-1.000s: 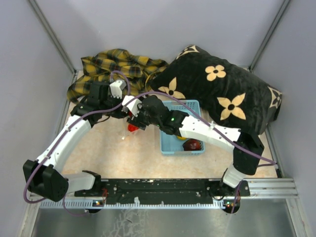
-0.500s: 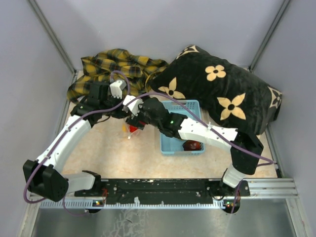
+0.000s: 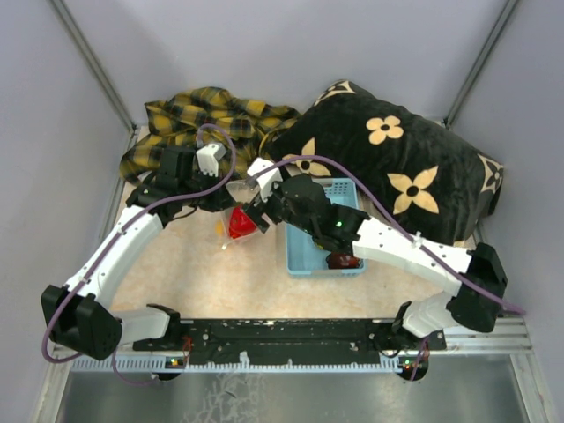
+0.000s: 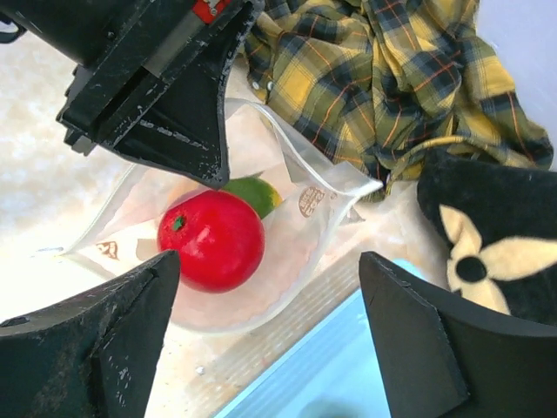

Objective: Place the food in the zip-top bag and seal the zipper
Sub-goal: Place the fake fruit in the zipper food storage bag, then pick up the fake fruit from the bin.

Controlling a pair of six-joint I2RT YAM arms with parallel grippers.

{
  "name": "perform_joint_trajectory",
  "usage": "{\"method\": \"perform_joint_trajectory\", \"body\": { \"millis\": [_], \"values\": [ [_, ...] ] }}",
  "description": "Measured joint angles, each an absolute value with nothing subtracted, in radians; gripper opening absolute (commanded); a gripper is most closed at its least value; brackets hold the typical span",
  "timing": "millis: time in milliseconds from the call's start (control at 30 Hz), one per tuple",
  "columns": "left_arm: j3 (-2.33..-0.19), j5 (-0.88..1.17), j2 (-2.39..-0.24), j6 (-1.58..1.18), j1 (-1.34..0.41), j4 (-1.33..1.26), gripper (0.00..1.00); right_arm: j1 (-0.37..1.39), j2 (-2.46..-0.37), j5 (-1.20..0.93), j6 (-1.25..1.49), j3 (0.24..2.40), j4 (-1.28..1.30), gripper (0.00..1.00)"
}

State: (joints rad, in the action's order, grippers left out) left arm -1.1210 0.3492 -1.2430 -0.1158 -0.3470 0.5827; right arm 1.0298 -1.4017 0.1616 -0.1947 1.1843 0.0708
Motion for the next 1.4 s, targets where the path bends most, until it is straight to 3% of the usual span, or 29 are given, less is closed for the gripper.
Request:
{"method": "perform_joint_trajectory", "body": {
  "millis": [267,500,800,867,967,1000,1400],
  "values": [
    [-1.121,0.349,-1.243,-0.116,-0.347,0.583,0.0,1.03,-1.34,0.282,-0.017,1.106,0.118,0.72],
    [-1.121,0.349,-1.243,-0.116,-0.347,0.583,0.0,1.03,-1.347,0.338,0.133,1.034,0.116,0.53],
    [-1.118,0.351,-1.243,-0.116,-0.347,0.583,0.0,1.03,-1.456,0.337,0.251,1.027,0.036,0.44],
    [-1.118,0.352,-1.243,-0.116,-0.347,0.583,0.0,1.03,-1.466,0.34,0.265,1.027,0.023,0.31],
    [-1.118,0.352,-1.243,-0.116,-0.347,0.583,0.0,1.03,-1.471,0.349,0.274,1.029,0.022,0.03],
    [-1.118,0.352,-1.243,-0.116,-0.347,0.583,0.0,1.03,-1.473,0.353,0.279,1.031,0.023,0.0],
    [-1.188,0.299,-1.248,-0.114,-0.347,0.624,0.0,1.016,-1.474,0.376,0.289,1.267,0.307,0.0]
  ]
}}
